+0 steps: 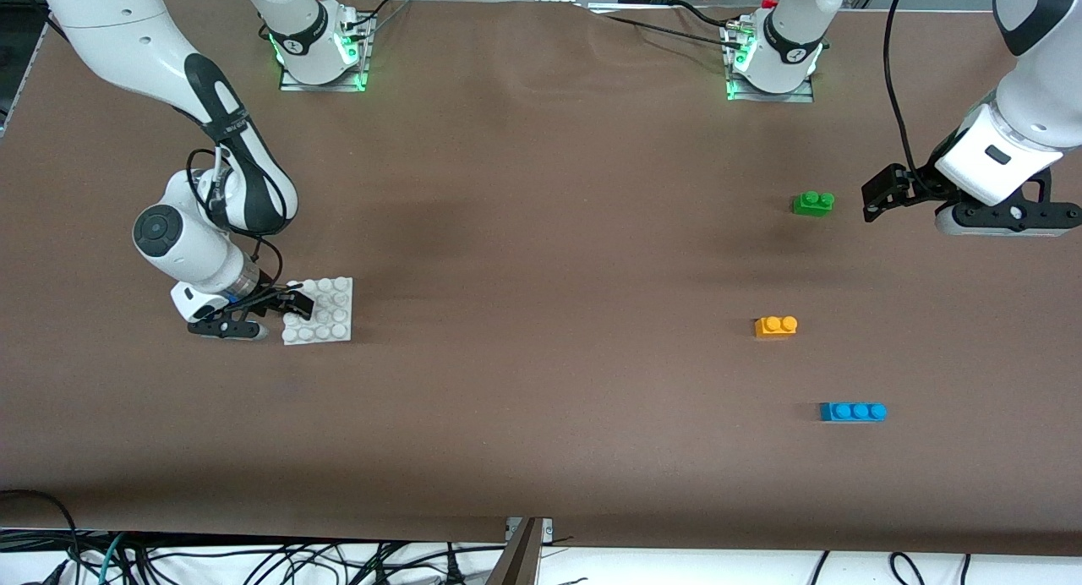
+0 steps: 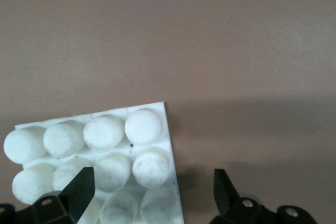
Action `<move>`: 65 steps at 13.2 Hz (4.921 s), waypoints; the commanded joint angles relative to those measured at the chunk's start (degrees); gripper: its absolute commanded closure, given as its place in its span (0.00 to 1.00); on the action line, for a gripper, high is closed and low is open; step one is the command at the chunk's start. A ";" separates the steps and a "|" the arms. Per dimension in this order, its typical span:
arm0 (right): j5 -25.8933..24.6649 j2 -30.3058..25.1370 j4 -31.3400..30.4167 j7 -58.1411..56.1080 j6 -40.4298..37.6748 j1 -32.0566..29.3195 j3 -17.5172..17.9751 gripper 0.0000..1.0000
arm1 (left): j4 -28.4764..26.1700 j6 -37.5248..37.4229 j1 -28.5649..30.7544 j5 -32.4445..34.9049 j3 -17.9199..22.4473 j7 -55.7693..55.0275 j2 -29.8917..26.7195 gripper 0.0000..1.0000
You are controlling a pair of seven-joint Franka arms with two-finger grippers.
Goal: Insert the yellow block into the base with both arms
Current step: 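Close the right gripper on the edge of the white plate, then slide the white plate with the right gripper toward the table center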
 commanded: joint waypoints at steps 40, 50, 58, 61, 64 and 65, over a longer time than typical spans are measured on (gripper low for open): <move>0.80 7.14 7.65 30.11 6.38 20.95 2.66 0.23 | 1.61 -1.33 -0.15 -1.64 0.28 1.09 0.62 0.00; 0.62 12.15 14.77 44.80 5.77 35.89 -3.49 0.23 | 1.61 -1.33 -0.15 -1.64 0.28 1.09 0.62 0.00; 0.18 17.24 25.84 55.87 -1.53 43.80 -4.11 0.23 | 1.61 -1.33 -0.15 -1.64 0.28 1.00 0.62 0.00; 0.18 17.34 26.99 57.99 -2.06 47.33 -6.48 0.23 | 1.61 -1.33 -0.15 -1.64 0.28 1.00 0.62 0.00; 0.27 17.51 27.69 59.04 -2.15 48.20 -6.48 0.23 | 1.69 -1.16 0.21 -1.64 0.28 1.44 0.71 0.00; 0.18 17.51 27.69 60.18 -2.15 48.91 -6.48 0.23 | 1.69 -1.16 0.29 -1.73 0.36 1.44 0.71 0.00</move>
